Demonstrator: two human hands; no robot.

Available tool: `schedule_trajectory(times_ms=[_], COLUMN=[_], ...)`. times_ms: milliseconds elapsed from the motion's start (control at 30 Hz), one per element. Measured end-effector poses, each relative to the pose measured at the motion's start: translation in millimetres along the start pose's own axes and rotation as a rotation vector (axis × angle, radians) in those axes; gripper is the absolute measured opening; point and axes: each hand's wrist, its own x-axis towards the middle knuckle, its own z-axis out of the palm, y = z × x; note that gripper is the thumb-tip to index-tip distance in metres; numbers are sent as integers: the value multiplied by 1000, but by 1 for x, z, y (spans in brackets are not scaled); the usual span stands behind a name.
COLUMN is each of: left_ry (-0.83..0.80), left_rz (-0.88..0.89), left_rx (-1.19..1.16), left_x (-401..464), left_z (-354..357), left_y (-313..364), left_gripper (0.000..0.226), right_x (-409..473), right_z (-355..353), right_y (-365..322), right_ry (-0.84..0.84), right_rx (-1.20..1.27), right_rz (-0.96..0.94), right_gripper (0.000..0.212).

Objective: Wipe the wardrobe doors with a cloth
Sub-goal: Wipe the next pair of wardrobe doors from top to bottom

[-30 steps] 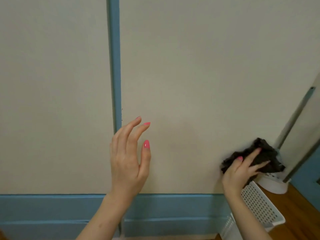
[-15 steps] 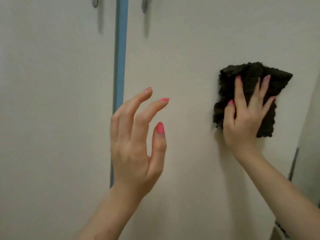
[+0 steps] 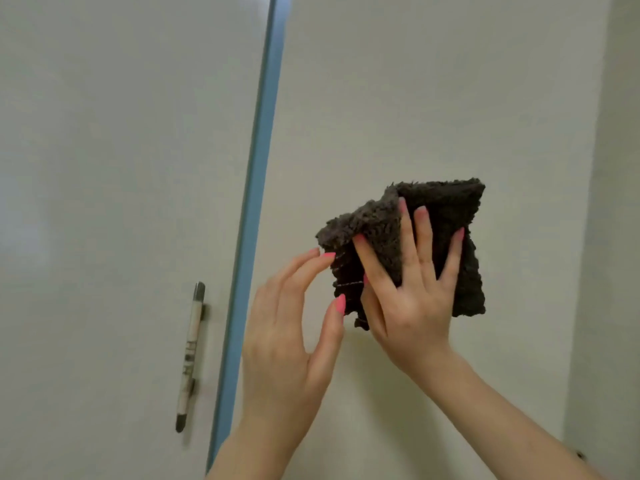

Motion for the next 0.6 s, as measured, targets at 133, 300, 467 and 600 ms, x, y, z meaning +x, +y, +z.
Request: schedule_trajectory(times_ms=[133,300,467,600], left_ry=[3,-32,-217,-295], left_rz=[-214,-338,-243,-213], left_rx=[-125,-130,34,68], left_x=[60,106,115,118], left_z=[-13,-44,-98,-149], left_y=[26,40,31,18], left_gripper=[46,48,26,30], right_x=[44,64,72,86], right_z=[-2,-5,-2,0], right_y=[-1,-39,-97,-156], right_ry=[-38,-108,-154,-208], right_rx=[56,125,79,67], right_rz=[57,119,172,209], right_gripper=[47,37,59,62])
